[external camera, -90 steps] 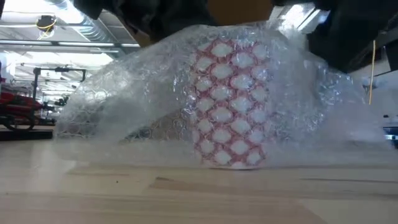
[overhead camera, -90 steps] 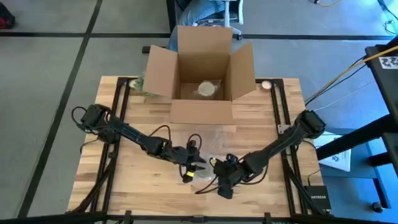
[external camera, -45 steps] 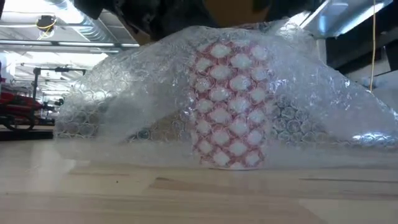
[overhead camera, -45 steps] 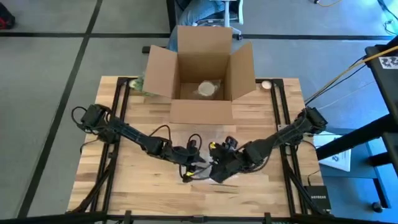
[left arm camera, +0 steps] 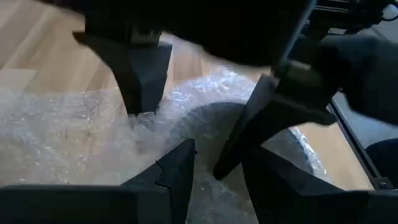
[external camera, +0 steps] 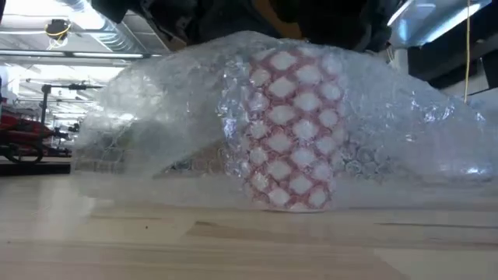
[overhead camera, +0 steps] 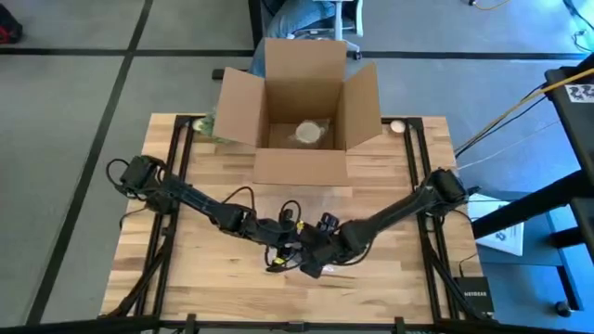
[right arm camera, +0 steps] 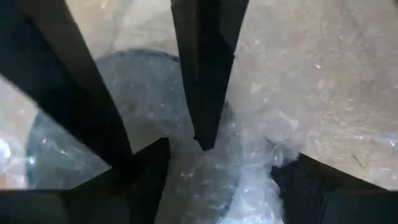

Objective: Wrap mug
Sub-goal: Wrap the red mug with bubble wrap

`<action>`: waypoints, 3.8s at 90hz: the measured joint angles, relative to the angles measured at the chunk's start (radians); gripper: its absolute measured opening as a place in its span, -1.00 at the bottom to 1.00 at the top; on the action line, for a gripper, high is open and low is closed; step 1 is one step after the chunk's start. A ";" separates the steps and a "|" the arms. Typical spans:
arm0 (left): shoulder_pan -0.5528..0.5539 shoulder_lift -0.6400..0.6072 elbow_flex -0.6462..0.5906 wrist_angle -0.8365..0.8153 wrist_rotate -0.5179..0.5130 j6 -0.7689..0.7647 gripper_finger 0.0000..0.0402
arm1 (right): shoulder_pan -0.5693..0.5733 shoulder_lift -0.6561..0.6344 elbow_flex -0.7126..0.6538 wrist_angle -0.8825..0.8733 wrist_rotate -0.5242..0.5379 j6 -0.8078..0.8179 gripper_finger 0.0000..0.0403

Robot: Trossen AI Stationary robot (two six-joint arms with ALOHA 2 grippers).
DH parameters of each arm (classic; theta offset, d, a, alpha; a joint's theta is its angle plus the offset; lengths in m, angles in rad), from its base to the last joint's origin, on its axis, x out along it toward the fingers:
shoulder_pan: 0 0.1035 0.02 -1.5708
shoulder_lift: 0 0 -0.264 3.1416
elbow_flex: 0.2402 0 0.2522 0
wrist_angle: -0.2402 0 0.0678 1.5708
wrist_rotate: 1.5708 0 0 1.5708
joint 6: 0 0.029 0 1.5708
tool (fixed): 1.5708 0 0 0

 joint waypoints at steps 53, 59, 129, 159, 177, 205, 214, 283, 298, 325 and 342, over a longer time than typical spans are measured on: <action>-0.112 -0.401 -0.007 -0.714 -0.196 -0.256 -0.40 | -0.017 0.007 -0.005 -0.002 -0.012 -0.005 0.17; -0.132 -0.399 -0.048 -0.718 -0.215 -0.293 -0.40 | -0.017 0.007 -0.005 -0.003 -0.013 -0.006 0.17; -0.029 -0.018 -0.113 0.171 -0.002 -0.104 -0.40 | -0.016 0.010 -0.008 -0.002 -0.007 -0.032 0.17; -0.024 0.001 -0.106 0.134 -0.044 -0.098 -0.40 | -0.018 -0.030 -0.008 -0.067 -0.138 -0.059 0.17; -0.023 0.004 -0.108 0.121 -0.047 -0.098 -0.40 | -0.017 -0.122 -0.007 -0.126 -0.222 -0.090 0.17; -0.026 0.003 -0.107 0.133 -0.045 -0.102 -0.40 | -0.053 -0.229 -0.005 -0.136 -0.198 -0.109 0.17; -0.026 0.003 -0.107 0.134 -0.044 -0.103 -0.40 | -0.068 -0.211 -0.004 -0.083 -0.130 -0.104 0.17; -0.033 -0.139 -0.107 0.003 -0.049 -0.112 -0.40 | -0.096 0.060 0.032 0.037 -0.158 -0.082 0.17; -0.038 -0.049 -0.106 0.114 -0.047 -0.117 -0.40 | -0.096 0.062 0.041 0.017 -0.153 -0.113 0.17; -0.042 0.030 -0.101 0.155 -0.095 -0.134 -0.40 | -0.094 0.056 0.040 0.002 -0.200 -0.131 0.17; -0.039 0.035 -0.101 0.143 -0.118 -0.107 -0.40 | -0.098 0.015 0.042 -0.135 -0.245 -0.157 0.17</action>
